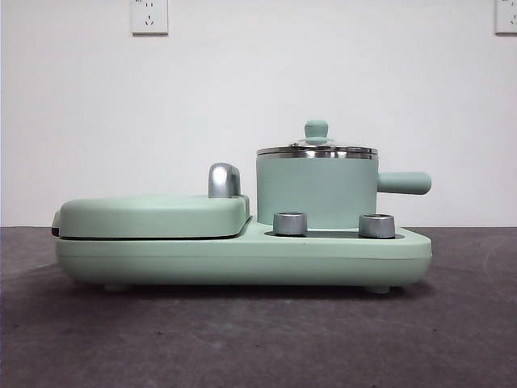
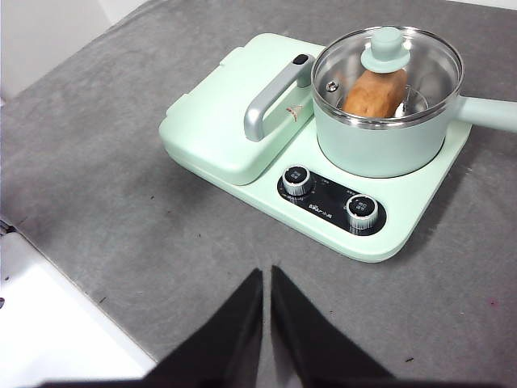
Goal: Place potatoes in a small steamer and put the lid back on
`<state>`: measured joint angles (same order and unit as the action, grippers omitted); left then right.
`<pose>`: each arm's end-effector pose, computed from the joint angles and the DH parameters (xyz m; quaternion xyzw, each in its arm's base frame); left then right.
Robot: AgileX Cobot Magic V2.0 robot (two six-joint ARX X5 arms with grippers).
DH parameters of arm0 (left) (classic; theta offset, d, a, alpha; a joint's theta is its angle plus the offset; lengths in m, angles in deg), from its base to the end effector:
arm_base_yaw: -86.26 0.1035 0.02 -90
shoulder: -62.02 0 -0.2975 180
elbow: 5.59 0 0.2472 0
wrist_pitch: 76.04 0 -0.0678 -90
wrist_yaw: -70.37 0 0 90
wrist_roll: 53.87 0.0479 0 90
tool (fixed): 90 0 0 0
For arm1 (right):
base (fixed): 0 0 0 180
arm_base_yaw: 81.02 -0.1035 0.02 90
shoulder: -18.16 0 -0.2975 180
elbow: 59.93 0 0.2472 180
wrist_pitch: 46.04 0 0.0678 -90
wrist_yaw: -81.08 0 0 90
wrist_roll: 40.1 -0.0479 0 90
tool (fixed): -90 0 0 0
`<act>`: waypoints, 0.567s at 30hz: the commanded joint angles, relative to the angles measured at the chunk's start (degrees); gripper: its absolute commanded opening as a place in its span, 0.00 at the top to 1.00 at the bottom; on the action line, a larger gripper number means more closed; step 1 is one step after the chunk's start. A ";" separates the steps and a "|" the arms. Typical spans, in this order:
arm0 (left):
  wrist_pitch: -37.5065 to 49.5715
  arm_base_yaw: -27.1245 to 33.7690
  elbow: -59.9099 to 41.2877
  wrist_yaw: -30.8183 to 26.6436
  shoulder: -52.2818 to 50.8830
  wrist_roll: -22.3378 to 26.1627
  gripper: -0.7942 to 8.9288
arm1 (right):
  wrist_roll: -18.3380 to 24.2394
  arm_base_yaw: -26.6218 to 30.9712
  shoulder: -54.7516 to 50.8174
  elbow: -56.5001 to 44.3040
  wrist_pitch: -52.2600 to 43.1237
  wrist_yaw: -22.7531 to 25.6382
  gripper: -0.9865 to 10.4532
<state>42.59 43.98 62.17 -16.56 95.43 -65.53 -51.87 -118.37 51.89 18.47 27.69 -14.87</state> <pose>0.0565 -0.0549 0.3543 -0.0132 0.2570 -0.3505 0.9005 0.0362 0.0339 0.3864 0.0247 0.2769 0.3305 0.9019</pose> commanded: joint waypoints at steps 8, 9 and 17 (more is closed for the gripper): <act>15.06 9.99 -13.55 1.53 -11.58 2.93 0.91 | 0.66 -0.42 0.15 0.59 -0.57 -0.04 0.90; 18.38 13.07 -17.31 1.05 -14.45 4.74 0.91 | 0.66 -0.42 0.15 0.59 -0.57 -0.04 0.90; 32.70 33.38 -38.88 0.92 -29.70 5.55 0.91 | 0.66 -0.42 0.15 0.59 -0.59 -0.02 0.90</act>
<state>73.58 76.30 24.18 -15.42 66.25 -61.09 -51.87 -118.37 51.89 18.45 27.69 -14.94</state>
